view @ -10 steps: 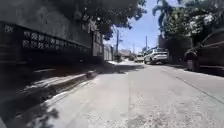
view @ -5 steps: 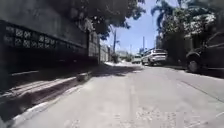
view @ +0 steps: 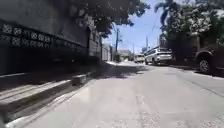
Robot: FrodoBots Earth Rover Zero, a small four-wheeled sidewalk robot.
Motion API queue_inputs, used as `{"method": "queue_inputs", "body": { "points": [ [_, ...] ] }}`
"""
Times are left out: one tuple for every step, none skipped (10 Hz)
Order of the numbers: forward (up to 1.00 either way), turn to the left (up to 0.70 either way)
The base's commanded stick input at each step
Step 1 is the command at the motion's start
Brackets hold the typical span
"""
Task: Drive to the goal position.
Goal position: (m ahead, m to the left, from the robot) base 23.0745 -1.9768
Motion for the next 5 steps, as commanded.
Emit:
{"method": "queue_inputs", "body": {
  "points": [
    [1.00, -0.37],
    [1.00, -0.37],
    [1.00, -0.37],
    [1.00, -0.37],
    [1.00, -0.37]
  ]
}}
